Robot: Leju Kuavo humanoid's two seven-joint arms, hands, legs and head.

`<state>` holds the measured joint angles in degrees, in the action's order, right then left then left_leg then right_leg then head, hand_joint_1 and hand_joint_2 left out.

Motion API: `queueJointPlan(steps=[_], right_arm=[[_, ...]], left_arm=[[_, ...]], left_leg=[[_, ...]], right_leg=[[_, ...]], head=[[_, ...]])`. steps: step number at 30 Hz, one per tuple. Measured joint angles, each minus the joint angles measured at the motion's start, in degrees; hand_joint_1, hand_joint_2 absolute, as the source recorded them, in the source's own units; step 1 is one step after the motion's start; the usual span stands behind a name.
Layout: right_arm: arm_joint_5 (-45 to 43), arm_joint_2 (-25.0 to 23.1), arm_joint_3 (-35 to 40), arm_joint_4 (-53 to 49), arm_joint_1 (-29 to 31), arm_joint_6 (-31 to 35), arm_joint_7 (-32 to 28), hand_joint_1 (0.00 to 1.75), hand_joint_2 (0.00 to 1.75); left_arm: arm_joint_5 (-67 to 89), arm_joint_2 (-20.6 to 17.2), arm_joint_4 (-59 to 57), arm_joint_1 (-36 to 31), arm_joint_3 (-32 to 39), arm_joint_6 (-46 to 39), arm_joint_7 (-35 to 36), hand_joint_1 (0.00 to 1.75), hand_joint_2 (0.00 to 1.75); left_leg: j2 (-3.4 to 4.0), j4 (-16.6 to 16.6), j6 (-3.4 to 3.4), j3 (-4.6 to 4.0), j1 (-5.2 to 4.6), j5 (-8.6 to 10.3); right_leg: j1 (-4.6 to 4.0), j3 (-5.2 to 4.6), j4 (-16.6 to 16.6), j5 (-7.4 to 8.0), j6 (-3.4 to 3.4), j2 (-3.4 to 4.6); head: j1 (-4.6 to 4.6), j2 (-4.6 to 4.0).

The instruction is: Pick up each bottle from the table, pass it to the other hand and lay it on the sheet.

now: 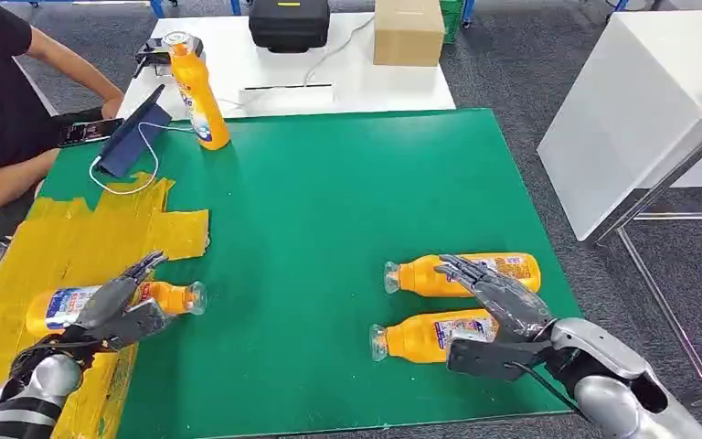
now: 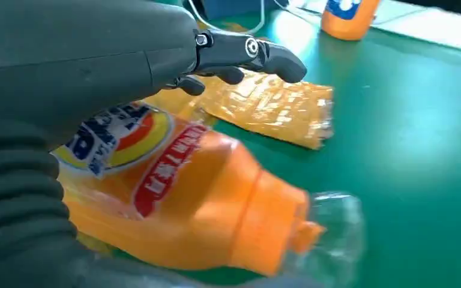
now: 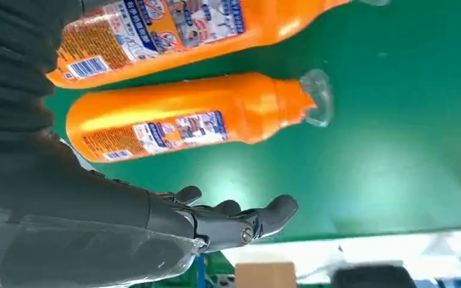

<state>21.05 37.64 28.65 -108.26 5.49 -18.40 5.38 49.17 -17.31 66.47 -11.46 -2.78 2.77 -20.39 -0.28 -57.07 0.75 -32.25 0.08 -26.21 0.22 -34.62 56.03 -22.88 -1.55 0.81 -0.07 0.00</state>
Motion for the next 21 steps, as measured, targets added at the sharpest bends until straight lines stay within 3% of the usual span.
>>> queueJointPlan(steps=[9, 21], right_arm=[[0.00, 0.61, 0.13, 4.47, -0.56, 0.07, 0.77, 0.00, 1.75], [0.06, 3.10, -2.21, 5.43, -5.38, -1.57, 1.49, 0.00, 1.75]], left_arm=[[-22.71, 3.95, 5.86, 0.45, 5.71, 5.53, -2.47, 0.00, 0.00], [-26.00, 6.62, 10.84, 1.49, 10.19, 5.53, -3.00, 0.00, 0.00]], left_leg=[[-0.01, 0.00, 0.00, -0.03, 0.00, -0.01], [-0.02, 0.00, 0.00, -0.04, 0.00, -0.02]], right_leg=[[0.00, -0.01, 0.00, 0.00, 0.00, 0.00], [0.00, -0.03, -0.01, 0.00, 0.00, -0.02]], head=[[0.00, 0.02], [0.00, 0.00]])
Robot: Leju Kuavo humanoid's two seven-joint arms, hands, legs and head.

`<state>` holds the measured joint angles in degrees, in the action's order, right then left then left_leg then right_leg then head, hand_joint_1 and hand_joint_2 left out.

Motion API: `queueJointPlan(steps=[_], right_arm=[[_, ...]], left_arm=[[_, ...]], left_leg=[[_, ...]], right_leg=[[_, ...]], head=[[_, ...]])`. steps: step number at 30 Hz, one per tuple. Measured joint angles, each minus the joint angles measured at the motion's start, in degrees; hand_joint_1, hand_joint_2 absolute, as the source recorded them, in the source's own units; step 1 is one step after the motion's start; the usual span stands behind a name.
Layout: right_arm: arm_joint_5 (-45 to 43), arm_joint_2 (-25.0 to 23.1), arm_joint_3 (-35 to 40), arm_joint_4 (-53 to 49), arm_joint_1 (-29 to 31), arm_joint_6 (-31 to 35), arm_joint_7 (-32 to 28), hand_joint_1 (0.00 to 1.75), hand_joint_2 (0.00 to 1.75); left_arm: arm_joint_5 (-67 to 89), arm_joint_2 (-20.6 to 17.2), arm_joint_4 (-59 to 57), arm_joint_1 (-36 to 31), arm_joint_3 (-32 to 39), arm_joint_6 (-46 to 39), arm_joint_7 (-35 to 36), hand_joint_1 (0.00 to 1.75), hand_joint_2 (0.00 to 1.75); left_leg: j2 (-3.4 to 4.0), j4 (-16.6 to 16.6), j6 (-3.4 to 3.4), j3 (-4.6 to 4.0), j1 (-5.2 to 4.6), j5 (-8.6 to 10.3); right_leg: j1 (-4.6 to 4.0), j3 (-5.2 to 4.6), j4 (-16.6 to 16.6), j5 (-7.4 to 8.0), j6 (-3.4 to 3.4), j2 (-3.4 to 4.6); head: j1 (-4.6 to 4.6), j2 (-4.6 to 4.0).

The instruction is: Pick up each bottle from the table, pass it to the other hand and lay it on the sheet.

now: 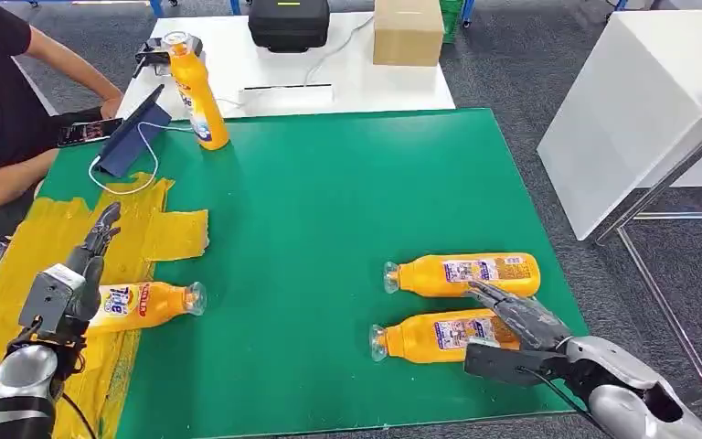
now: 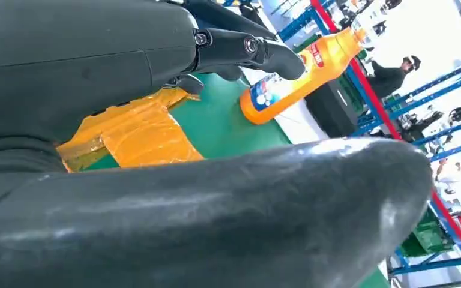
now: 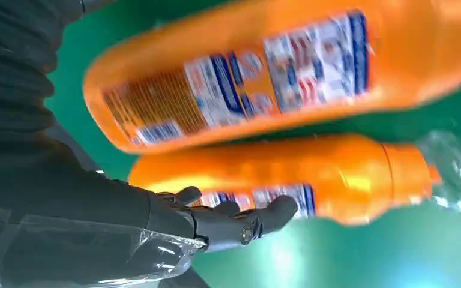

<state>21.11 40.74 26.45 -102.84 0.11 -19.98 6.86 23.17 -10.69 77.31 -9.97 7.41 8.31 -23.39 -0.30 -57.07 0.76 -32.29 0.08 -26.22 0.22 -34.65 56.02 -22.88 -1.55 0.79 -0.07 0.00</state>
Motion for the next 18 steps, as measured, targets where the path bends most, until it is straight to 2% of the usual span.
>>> queueJointPlan(steps=[12, 18], right_arm=[[1.03, 1.22, -0.17, -0.02, -1.83, -0.92, 0.28, 0.00, 1.75], [6.26, 1.84, 1.10, 1.07, -2.87, -2.91, 1.88, 0.00, 1.75]], left_arm=[[-0.09, 0.79, 0.42, 0.01, 0.72, 0.00, 0.00, 0.00, 0.00], [-1.75, 0.92, 0.42, -0.42, 0.70, 0.61, 0.00, 0.00, 0.00]], left_leg=[[-0.01, 0.00, 0.00, 0.01, 0.00, 0.00], [-0.01, 0.00, 0.00, 0.01, 0.00, 0.00]], right_leg=[[-0.01, 0.00, 0.00, 0.00, 0.00, 0.00], [-0.01, -0.01, -0.01, 0.00, 0.00, 0.01]], head=[[0.02, 0.00], [0.02, 0.00]])
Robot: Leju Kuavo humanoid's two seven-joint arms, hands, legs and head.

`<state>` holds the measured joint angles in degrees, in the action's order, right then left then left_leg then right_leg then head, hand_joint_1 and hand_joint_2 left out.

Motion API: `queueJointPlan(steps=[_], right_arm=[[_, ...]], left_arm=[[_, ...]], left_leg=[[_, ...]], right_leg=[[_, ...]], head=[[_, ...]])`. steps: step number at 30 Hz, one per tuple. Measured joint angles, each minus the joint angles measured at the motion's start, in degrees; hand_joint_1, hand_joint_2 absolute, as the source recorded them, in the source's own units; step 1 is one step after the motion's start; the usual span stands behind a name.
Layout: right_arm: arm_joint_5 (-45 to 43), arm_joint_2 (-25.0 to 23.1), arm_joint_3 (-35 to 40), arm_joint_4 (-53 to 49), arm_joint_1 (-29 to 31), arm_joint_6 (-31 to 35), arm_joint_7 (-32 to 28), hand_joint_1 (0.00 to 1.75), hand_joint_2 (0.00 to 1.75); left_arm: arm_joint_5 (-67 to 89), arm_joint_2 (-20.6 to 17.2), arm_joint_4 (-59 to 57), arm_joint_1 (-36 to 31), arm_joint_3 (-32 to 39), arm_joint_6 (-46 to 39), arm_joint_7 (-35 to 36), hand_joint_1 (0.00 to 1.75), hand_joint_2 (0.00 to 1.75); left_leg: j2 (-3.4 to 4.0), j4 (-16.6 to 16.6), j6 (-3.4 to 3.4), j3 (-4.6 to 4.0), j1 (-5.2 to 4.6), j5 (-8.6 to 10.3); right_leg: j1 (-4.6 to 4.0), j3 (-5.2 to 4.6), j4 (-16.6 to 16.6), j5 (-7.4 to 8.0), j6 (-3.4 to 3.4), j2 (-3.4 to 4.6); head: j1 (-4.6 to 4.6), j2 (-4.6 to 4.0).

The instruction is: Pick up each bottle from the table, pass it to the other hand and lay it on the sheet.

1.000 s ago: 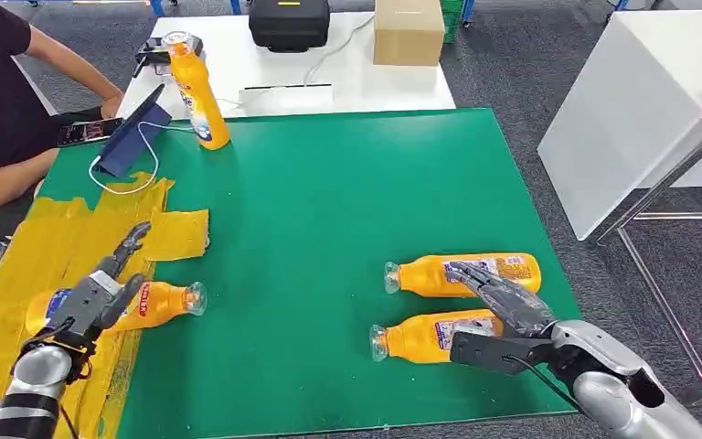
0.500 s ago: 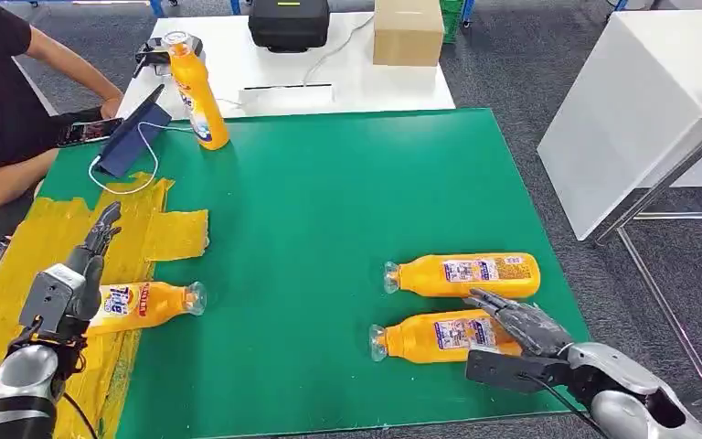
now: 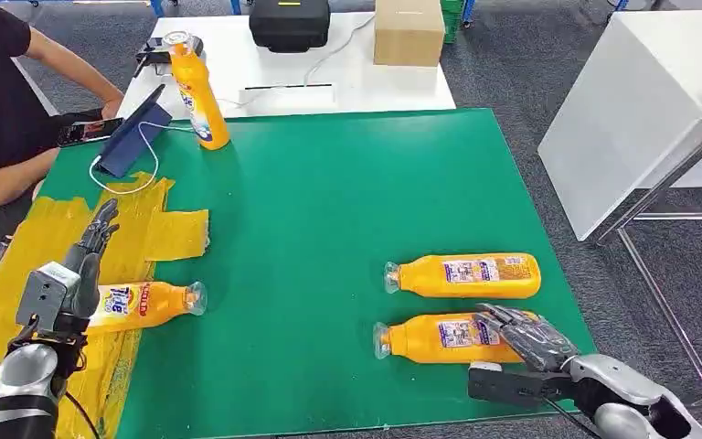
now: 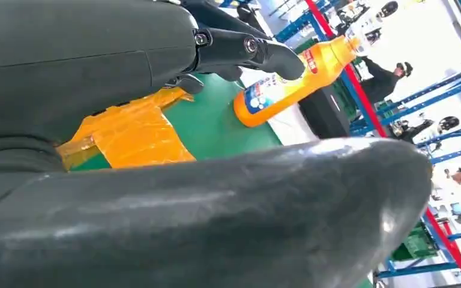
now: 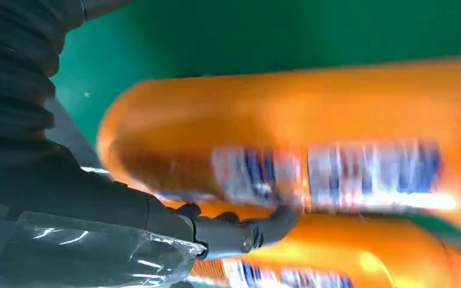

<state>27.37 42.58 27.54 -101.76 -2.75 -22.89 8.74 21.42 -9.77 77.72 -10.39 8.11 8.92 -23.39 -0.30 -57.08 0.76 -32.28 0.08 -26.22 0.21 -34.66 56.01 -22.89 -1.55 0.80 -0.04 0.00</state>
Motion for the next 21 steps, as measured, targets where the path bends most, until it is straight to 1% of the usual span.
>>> queueJointPlan(steps=[4, 5, 6, 7, 8, 9, 10, 11, 12, 13, 14, 15, 21], right_arm=[[10.52, -0.59, 3.15, 3.96, 0.75, 0.57, 1.57, 0.00, 1.75], [13.97, -1.21, 4.57, 5.82, 1.34, 1.31, 1.79, 0.00, 1.75], [16.11, -1.86, 5.58, 7.02, 2.18, 1.71, 1.88, 0.00, 1.75], [18.46, -2.69, 6.84, 8.92, 2.88, 1.92, 1.92, 0.00, 1.75], [19.96, -3.43, 7.66, 10.11, 3.96, 1.99, 1.88, 0.02, 1.75], [21.15, -4.24, 8.61, 11.28, 5.14, 1.99, 1.86, 0.30, 1.75], [21.98, -4.89, 9.46, 12.21, 5.91, 1.97, 1.86, 1.38, 1.75], [22.44, -5.44, 10.11, 13.21, 6.55, 1.97, 1.81, 1.59, 1.75], [22.55, -5.79, 10.64, 14.05, 7.15, 1.97, 1.70, 1.75, 1.75], [22.57, -5.95, 11.06, 14.56, 7.54, 1.95, 1.51, 1.75, 1.75], [22.57, -6.08, 11.34, 14.86, 7.76, 1.90, 1.40, 1.75, 1.75], [22.48, -6.23, 11.54, 15.30, 7.99, 1.79, 1.33, 1.75, 1.75], [22.13, -8.20, 11.58, 17.09, 8.91, 1.64, 1.57, 1.75, 1.75]], left_arm=[[-1.00, 0.31, -0.15, -1.16, -0.11, 0.18, 0.37, 0.00, 0.00], [-1.18, 0.37, -0.15, -1.33, -0.24, 0.16, 0.50, 0.00, 0.00], [-1.27, 0.39, -0.20, -1.56, -0.31, 0.14, 0.61, 0.00, 0.00], [-1.38, 0.46, -0.33, -1.82, -0.50, 0.11, 0.83, 0.00, 0.00], [-1.55, 0.57, -0.41, -2.13, -0.78, 0.09, 1.03, 0.00, 0.00], [-1.79, 0.70, -0.44, -2.47, -1.05, 0.07, 1.31, 0.00, 0.00], [-1.94, 0.74, -0.44, -2.74, -1.29, 0.00, 1.53, 0.00, 0.00], [-2.09, 0.79, -0.46, -2.92, -1.51, -0.04, 1.66, 0.00, 0.00], [-2.23, 0.83, -0.48, -3.01, -1.66, -0.04, 1.68, 0.00, 0.00], [-2.27, 0.85, -0.48, -3.06, -1.73, -0.02, 1.68, 0.00, 0.00], [-2.29, 0.90, -0.48, -3.12, -1.84, -0.04, 1.68, 0.00, 0.00], [-2.38, 0.90, -0.48, -3.22, -1.86, -0.06, 1.68, 0.00, 0.00], [-2.79, 0.90, -0.44, -4.15, -1.92, -0.09, 1.73, 0.00, 0.00]], left_leg=[[0.00, 0.00, 0.00, 0.02, 0.01, 0.00], [0.03, 0.00, 0.00, 0.10, 0.00, -0.01], [0.16, 0.01, -0.04, 0.23, 0.01, -0.08], [0.22, 0.02, -0.17, 0.38, 0.07, -0.20], [0.45, 0.03, -0.16, 0.61, 0.13, -0.28], [0.70, 0.06, -0.21, 0.92, 0.26, -0.41], [0.90, 0.07, -0.33, 1.22, 0.45, -0.56], [1.15, 0.11, -0.38, 1.58, 0.61, -0.74], [1.35, 0.13, -0.42, 1.92, 0.73, -0.94], [1.56, 0.14, -0.49, 2.19, 0.80, -1.10], [1.71, 0.16, -0.31, 2.39, 0.83, -1.26], [1.79, 0.17, -0.26, 2.55, 0.89, -1.37], [1.81, 0.14, -0.21, 3.23, 0.88, -1.33]], right_leg=[[-0.01, 0.03, -0.01, 0.00, 0.00, 0.00], [-0.01, 0.07, -0.01, 0.00, 0.00, 0.03], [-0.07, 0.14, -0.03, 0.00, 0.00, 0.13], [-0.13, 0.29, -0.05, 0.00, 0.01, 0.30], [-0.18, 0.45, -0.15, 0.00, 0.02, 0.50], [-0.33, 0.76, -0.28, -0.02, 0.05, 0.77], [-0.46, 1.09, -0.37, -0.06, 0.12, 0.96], [-0.63, 1.48, -0.52, -0.13, 0.26, 1.19], [-0.77, 1.81, -0.65, -0.23, 0.36, 1.38], [-0.88, 1.95, -0.73, -0.28, 0.40, 1.57], [-0.91, 1.87, -0.79, -0.39, 0.40, 1.68], [-0.97, 1.92, -0.82, -0.92, 0.67, 1.77], [-0.94, 2.69, -0.83, -0.80, 0.55, 1.66]], head=[[0.02, 0.00], [-0.09, 0.00], [0.07, 0.00], [-0.09, 0.00], [0.02, 0.00], [-0.04, 0.00], [-0.02, 0.00], [-0.07, 0.00], [-0.07, 0.00], [-0.07, 0.00], [-0.07, 0.00], [-0.07, 0.00], [-0.07, 0.00]])
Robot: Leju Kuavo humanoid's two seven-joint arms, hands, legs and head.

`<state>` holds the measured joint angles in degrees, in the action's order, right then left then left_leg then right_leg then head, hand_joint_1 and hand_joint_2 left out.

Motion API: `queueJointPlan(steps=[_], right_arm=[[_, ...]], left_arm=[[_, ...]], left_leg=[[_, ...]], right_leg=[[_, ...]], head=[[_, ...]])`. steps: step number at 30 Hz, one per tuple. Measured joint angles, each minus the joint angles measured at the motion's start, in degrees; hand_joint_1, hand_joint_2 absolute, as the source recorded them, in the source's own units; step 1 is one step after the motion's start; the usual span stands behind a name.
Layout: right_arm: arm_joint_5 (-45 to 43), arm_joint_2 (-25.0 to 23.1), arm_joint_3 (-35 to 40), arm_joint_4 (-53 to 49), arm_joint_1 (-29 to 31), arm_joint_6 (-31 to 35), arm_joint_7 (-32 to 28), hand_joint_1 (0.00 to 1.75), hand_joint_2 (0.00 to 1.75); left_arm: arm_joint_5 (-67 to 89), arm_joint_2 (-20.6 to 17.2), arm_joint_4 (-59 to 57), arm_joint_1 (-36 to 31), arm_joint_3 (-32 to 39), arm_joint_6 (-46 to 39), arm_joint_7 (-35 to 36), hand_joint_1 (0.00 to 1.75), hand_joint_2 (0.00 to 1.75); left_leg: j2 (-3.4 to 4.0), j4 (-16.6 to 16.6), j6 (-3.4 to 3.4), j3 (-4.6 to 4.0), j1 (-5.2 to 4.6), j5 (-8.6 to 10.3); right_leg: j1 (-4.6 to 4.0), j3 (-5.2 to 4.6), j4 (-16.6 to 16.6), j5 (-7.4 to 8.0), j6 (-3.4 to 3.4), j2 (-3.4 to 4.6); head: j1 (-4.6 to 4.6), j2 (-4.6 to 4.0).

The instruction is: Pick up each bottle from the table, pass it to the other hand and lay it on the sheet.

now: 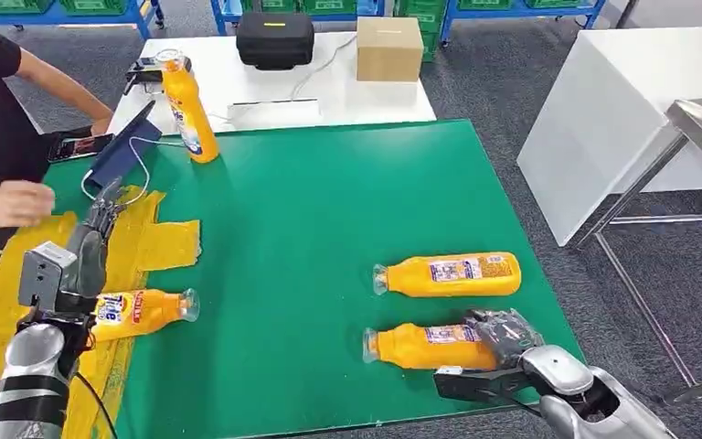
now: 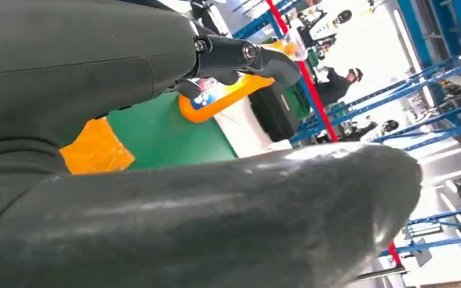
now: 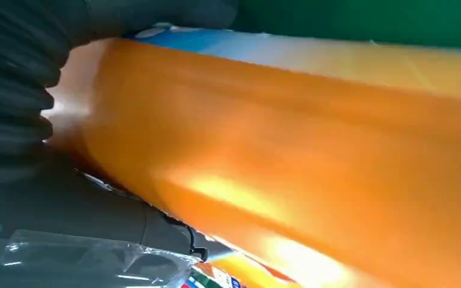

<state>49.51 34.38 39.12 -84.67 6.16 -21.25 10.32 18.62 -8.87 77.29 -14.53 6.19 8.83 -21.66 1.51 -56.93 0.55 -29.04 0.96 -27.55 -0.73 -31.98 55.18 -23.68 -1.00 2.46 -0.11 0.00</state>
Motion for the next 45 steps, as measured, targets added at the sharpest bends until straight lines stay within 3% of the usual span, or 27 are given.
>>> queueJointPlan(steps=[2, 9, 15, 16, 19, 23, 30, 39, 45], right_arm=[[-0.02, -0.18, 0.00, 0.22, 0.30, -0.13, 0.00, 1.75, 1.75], [-1.53, -0.90, -0.31, 0.72, 0.65, -0.17, 0.07, 1.75, 1.75], [-9.84, -1.68, -1.64, 1.18, 1.22, -1.14, -1.05, 1.75, 1.75], [-13.09, -1.92, -2.23, 1.16, 1.45, -1.12, -1.50, 1.75, 1.75], [-19.43, -4.19, -4.87, 0.83, 1.32, 5.58, -3.61, 1.75, 1.75], [-21.80, -12.05, -8.68, -3.55, -0.88, 13.71, -5.42, 1.75, 1.75], [-31.59, -21.10, -10.03, -8.04, 4.95, 13.53, -8.63, 1.75, 1.75], [-36.65, -30.14, -8.42, -5.03, 12.40, 13.75, -9.55, 1.75, 1.75], [-38.16, -33.70, -5.93, -2.30, 15.27, 12.70, -9.55, 1.75, 1.75]], left_arm=[[-0.11, 0.00, 0.04, -0.27, 0.00, 0.00, 0.04, 0.00, 0.00], [-0.18, 0.00, 0.09, -0.56, -0.02, -0.02, 0.15, 0.00, 0.00], [-0.46, -0.02, 0.07, -0.12, -0.04, 0.68, 0.15, 0.00, 0.00], [-1.78, -0.02, 0.09, 0.22, -0.04, 2.11, 0.24, 0.00, 1.75], [-13.15, 0.26, 1.28, 2.45, 0.28, 9.64, 4.25, 0.00, 1.75], [-33.76, 1.42, 5.99, 9.20, 1.49, 17.86, 11.87, 0.00, 1.75], [-42.44, 4.15, 10.84, 14.28, -1.00, 18.23, 13.49, 0.00, 1.75], [-44.29, 7.78, 15.63, 14.73, -9.39, 15.17, 12.11, 0.00, 1.75], [-43.58, 9.09, 17.35, 14.30, -12.87, 14.16, 11.61, 0.00, 1.75]], left_leg=[[0.01, -0.03, -0.09, -0.03, 0.00, 0.18], [0.03, -0.02, -0.17, 0.01, 0.05, -0.02], [0.02, -0.02, -0.11, 0.02, 0.04, -0.04], [0.01, -0.02, -0.11, 0.01, 0.04, -0.02], [-0.03, -0.03, -0.09, -0.13, 0.04, 0.03], [-0.07, -0.07, -0.13, -0.98, -0.04, 0.17], [-0.90, -0.09, -0.21, -1.81, -0.07, 0.44], [-1.06, -0.08, -0.10, -1.96, -0.19, 0.51], [-1.12, -0.08, -0.10, -1.99, -0.24, 0.52]], right_leg=[[0.00, 0.40, 0.02, 0.74, -0.31, -0.02], [-0.07, 0.41, 0.01, 0.47, -0.17, -0.01], [-0.06, 0.48, 0.01, 0.46, -0.18, -0.02], [-0.06, 0.47, 0.02, 0.48, -0.18, -0.04], [-0.03, 0.39, 0.03, 0.48, -0.18, -0.11], [0.08, -0.54, 0.27, 0.52, -0.15, -0.14], [0.08, -1.21, 0.38, 0.49, -0.12, -1.02], [0.26, -1.29, 0.38, 0.49, -0.13, -1.24], [0.25, -1.31, 0.38, 0.49, -0.13, -1.31]], head=[[0.02, 0.00], [0.00, 0.00], [0.02, 0.00], [0.00, 0.00], [-0.04, 0.00], [0.09, 0.00], [0.02, 0.00], [0.04, 0.00], [0.04, 0.00]])
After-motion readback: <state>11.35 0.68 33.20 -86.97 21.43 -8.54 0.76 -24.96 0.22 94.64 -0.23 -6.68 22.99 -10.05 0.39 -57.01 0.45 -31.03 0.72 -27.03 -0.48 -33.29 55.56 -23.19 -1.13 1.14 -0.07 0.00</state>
